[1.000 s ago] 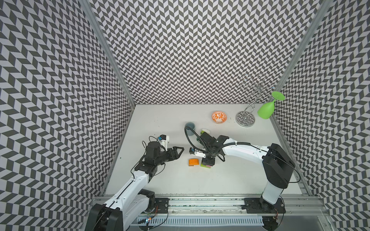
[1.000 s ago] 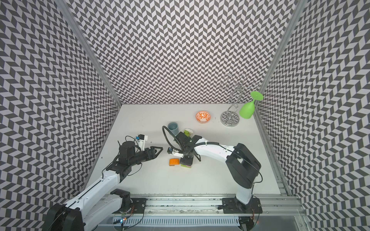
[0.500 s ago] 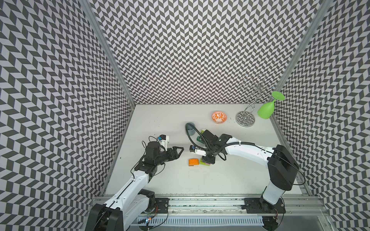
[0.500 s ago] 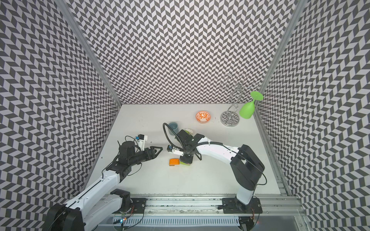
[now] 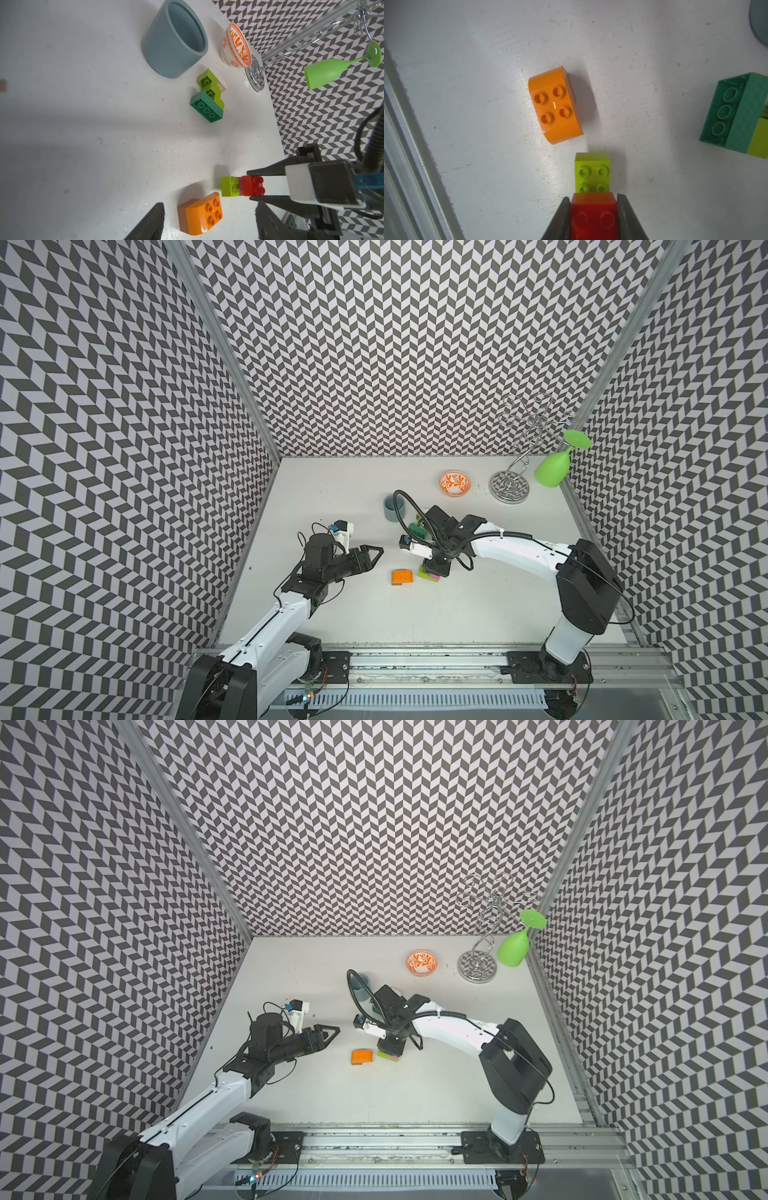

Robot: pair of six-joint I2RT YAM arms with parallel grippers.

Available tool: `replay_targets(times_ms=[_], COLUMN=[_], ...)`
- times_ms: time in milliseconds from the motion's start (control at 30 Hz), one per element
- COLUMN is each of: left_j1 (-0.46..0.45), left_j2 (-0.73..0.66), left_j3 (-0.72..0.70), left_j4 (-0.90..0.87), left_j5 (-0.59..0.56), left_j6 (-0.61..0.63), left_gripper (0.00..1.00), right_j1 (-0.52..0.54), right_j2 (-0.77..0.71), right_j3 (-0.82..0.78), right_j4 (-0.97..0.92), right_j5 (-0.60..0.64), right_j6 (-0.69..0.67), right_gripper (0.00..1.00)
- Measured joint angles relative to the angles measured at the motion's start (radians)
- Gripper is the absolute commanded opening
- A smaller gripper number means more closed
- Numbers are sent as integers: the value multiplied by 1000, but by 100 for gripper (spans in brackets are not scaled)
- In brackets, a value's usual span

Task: Assemble the letter s with lego
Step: Place the lego brick at the center of the board.

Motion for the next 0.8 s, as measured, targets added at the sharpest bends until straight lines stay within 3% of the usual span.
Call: replay_targets(times_ms=[200,300,533,800], left_j1=[-220,-286,-349,-356], left_j2=[124,218,349,374], left_j3=[5,30,135,139], left_j4=[68,75,94,110], left_j5=[-55,-81,-134,-153], left_j6=[-31,-33,-27,-26], left_gripper=[71,71,71,73], right_j1=[0,0,-16,-78], right_j2=[-5,-27,-118,-195], right_j3=[-44,-58,-82,-137], right_j4=[15,16,17,74], right_j5=[3,6,1,-66], right_j6=[0,0,-1,11], right_gripper=[4,3,2,1])
